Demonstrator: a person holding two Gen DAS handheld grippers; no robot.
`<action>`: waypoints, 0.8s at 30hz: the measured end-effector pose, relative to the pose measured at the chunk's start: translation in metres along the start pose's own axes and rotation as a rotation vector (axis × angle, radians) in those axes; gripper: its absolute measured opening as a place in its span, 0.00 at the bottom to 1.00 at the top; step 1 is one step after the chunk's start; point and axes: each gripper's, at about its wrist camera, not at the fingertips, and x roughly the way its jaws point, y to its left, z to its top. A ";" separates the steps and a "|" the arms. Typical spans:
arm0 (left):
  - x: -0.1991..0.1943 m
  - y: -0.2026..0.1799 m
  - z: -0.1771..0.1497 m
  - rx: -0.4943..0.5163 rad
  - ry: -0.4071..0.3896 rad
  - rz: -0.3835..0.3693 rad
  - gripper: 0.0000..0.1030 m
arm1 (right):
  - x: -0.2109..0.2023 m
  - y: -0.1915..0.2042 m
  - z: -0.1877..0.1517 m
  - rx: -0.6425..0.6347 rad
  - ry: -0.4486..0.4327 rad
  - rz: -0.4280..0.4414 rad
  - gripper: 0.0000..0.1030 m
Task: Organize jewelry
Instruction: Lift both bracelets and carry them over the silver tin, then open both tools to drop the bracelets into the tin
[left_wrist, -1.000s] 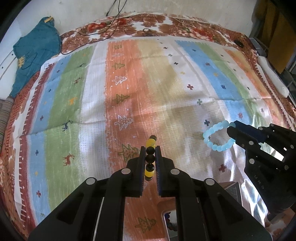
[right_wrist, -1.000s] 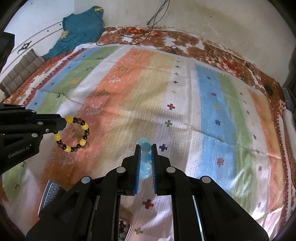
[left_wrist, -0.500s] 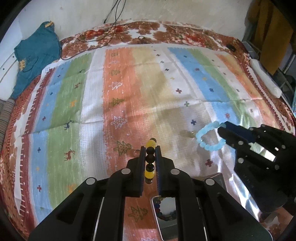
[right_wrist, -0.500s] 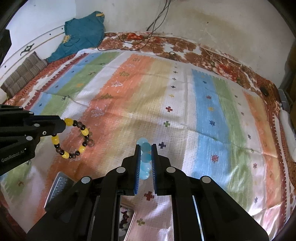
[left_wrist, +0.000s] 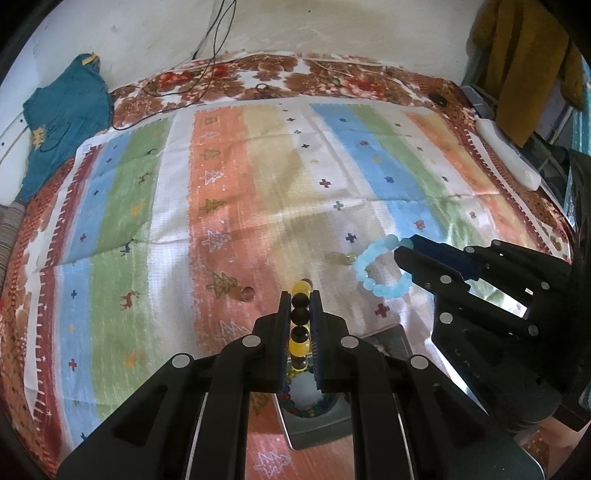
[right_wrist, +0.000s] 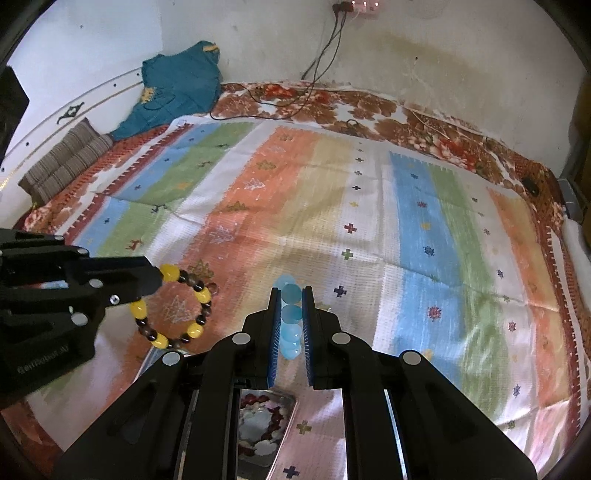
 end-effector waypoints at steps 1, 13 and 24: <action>-0.002 -0.001 -0.001 0.000 -0.003 -0.005 0.09 | -0.002 0.000 0.000 -0.001 -0.004 -0.001 0.12; -0.027 -0.007 -0.014 -0.002 -0.040 -0.028 0.09 | -0.027 0.004 -0.012 0.000 -0.028 0.021 0.12; -0.050 -0.015 -0.031 0.010 -0.071 -0.033 0.09 | -0.043 0.013 -0.029 -0.002 -0.034 0.055 0.12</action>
